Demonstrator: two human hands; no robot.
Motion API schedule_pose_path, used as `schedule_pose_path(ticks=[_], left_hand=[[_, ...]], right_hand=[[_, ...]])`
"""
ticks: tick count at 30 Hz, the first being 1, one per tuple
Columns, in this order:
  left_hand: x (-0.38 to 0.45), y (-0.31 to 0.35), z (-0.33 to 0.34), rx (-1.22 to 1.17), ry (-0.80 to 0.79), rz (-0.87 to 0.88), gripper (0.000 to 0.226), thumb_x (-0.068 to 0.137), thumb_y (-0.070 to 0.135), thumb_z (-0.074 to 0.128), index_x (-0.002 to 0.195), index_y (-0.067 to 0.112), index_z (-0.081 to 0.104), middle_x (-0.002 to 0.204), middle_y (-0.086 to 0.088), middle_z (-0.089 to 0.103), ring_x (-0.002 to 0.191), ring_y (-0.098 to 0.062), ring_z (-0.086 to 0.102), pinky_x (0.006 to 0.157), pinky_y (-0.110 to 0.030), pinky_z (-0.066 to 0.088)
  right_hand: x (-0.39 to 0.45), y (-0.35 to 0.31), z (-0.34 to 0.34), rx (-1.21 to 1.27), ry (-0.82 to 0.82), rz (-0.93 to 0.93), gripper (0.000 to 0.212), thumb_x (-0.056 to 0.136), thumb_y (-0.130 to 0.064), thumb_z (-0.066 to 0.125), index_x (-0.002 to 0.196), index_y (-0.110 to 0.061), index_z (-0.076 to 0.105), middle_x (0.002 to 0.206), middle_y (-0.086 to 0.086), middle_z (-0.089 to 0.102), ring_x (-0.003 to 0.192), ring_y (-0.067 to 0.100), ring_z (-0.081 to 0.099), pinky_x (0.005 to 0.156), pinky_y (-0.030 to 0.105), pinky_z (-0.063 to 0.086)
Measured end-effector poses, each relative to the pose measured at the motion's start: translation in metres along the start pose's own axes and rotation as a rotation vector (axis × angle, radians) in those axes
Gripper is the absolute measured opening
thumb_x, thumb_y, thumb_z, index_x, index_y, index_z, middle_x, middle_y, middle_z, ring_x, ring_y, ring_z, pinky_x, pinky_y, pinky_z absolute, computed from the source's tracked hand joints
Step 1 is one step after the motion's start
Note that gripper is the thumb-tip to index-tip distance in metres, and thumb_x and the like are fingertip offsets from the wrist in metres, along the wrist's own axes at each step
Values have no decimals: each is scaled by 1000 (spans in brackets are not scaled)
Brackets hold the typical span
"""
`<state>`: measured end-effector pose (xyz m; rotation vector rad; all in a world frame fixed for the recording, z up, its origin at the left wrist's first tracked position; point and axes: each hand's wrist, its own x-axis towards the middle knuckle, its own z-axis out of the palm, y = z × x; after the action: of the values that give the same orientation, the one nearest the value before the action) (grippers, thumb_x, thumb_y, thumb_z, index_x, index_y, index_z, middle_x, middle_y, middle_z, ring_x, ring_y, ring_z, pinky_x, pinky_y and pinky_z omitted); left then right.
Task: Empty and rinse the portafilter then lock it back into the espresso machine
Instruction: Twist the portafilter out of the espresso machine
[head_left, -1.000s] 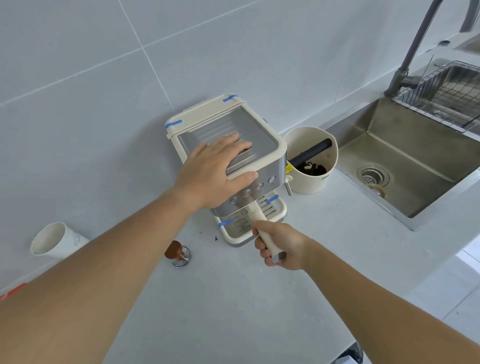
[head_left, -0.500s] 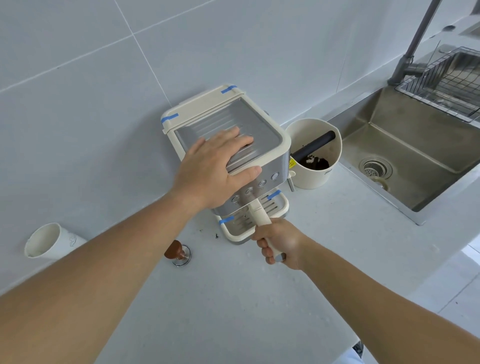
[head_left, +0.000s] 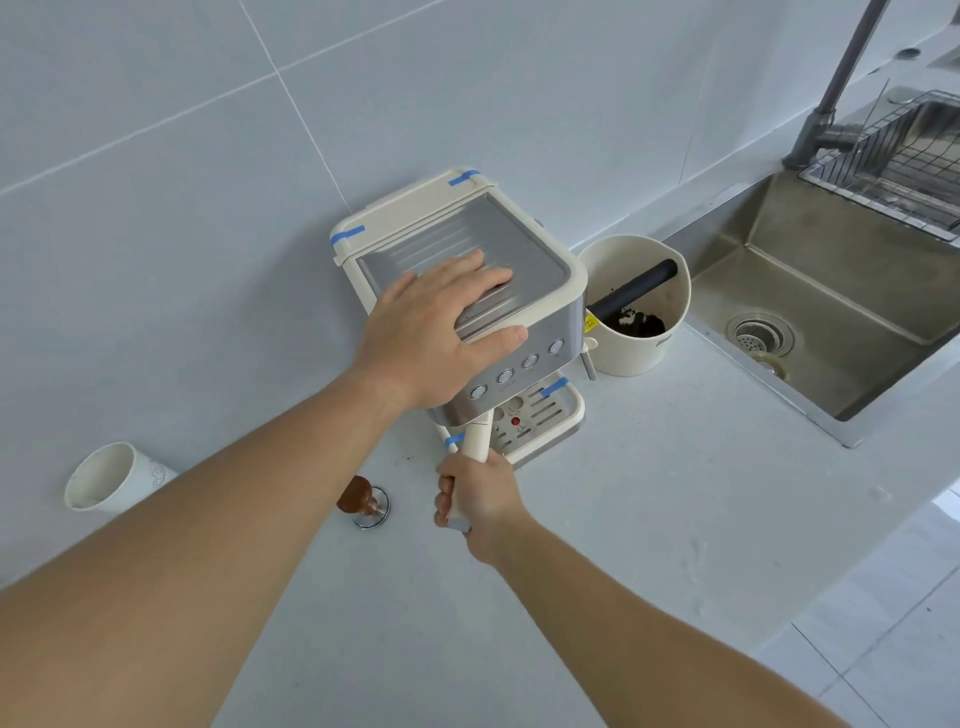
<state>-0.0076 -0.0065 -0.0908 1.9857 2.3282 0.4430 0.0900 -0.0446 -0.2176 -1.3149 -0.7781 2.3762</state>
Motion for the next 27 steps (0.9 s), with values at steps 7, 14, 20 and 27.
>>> schedule_pose_path(ticks=[7,14,20,27], left_hand=[[1,0,-2,-38,4,6,53,91,57,40,141,40,45,158,8,34,144,-5,27,120,-43,13],[1,0,-2,-57,5,-7,54,90,57,40,141,40,47,157,8,35,144,-3,26,120,-40,12],[2,1,0,-58,24,-1,51,91,56,42,140,40,48,156,8,36,144,-3,27,119,-40,15],[1,2,-2,-49,17,-7,51,92,55,42,140,40,47,157,9,35,144,-3,26,119,-42,16]], right_hand=[[7,6,6,3,22,-58,8,83,-1,58,85,-6,52,58,8,49,42,20,47,47,29,45],[25,13,31,108,46,-76,11,88,-10,62,87,-9,51,63,8,49,50,20,49,51,29,51],[27,22,18,106,97,-67,10,87,-9,62,90,-11,53,61,6,50,46,18,49,52,30,48],[17,26,-12,74,117,-14,12,85,-6,62,93,-6,53,65,8,51,48,18,48,49,29,50]])
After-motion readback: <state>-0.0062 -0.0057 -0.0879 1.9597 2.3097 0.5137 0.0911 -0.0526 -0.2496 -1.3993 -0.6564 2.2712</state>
